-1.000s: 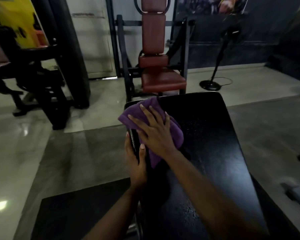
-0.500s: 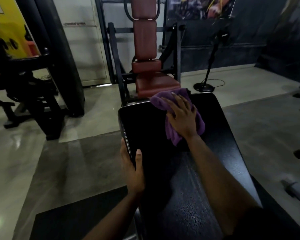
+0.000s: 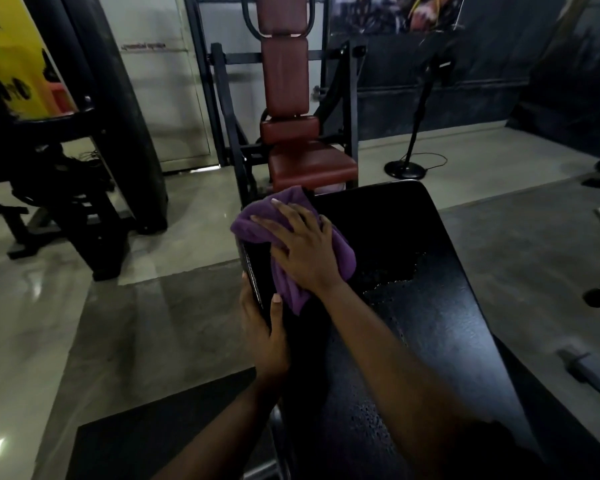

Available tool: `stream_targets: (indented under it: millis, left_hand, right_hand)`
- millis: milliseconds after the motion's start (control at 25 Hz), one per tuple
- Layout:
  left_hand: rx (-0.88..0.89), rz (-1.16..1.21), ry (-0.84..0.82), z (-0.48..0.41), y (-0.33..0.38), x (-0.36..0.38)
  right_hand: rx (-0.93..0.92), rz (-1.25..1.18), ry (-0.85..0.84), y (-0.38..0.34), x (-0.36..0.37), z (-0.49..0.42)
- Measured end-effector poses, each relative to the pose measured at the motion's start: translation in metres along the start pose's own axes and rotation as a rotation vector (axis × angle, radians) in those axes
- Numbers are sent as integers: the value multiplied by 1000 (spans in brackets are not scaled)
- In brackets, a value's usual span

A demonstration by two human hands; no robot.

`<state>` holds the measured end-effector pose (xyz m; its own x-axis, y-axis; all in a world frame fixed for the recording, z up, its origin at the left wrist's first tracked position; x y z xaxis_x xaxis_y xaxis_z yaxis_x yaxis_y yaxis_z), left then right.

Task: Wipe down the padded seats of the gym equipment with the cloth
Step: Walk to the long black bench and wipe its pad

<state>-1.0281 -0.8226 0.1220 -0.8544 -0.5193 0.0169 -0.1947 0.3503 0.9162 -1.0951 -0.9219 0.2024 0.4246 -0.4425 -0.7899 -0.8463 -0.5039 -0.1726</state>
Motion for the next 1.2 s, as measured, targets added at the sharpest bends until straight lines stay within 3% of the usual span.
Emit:
stream_targets:
  millis: [80,160,240,320,440,520,720,760,840,920,960,1040,1200]
  left_hand:
    - [-43,-64,-41,-5,6,-6]
    - [91,-353,-105,-24,26,-9]
    - [477,-599,-269,-57,52,6]
    - [858,-811,-578,-88,60,38]
    - [1217,-1122,-954,-124,48,71]
    - [1261,-1250,-1040,-136,40,75]
    - [1221,-1243,-1050,-135,37,72]
    - [1220,-1240,-1048,-135,38,73]
    - [1226,-1232,-1045,-136,40,74]
    - [1248,-1229,-1048,-135,41,75]
    - [1242,-1234,-1056,-134,42,76]
    - [1223,-1238,-1070,-135,42,77]
    - [1212,-1233,-1104,-132,40,76]
  right_hand:
    - [104,-9,23,25,-4,-7]
    - [201,-21,50,44,-6,-10]
    - [307,-38,78,60,-10,-11]
    - [417,-64,96,84,-15,-10]
    - [621,-93,140,127,-24,-3]
    - [784,-87,163,159,-27,11]
    - [1275,-50,187,215,-48,69]
    - [1252,-28,216,206,-48,63]
    - [934,-27,255,168,-42,21]
    - [667,-58,145,129,-30,-22]
    - [632,-60,85,122,-26,-32]
    - [713,-55,44,139,-25,-32]
    - [1030,-33,190,168,-33,24]
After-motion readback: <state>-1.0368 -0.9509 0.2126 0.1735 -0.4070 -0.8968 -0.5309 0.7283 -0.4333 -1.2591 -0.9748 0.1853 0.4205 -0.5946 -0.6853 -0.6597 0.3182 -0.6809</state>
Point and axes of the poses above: each hand's wrist, its own z-axis away from the middle knuckle, its own x-axis out of the palm, y = z × x, the point moved 3 cm from there along -z, towards the middle knuckle, and after that the axes turned 6 degrees about x, right-handed, at the moved point
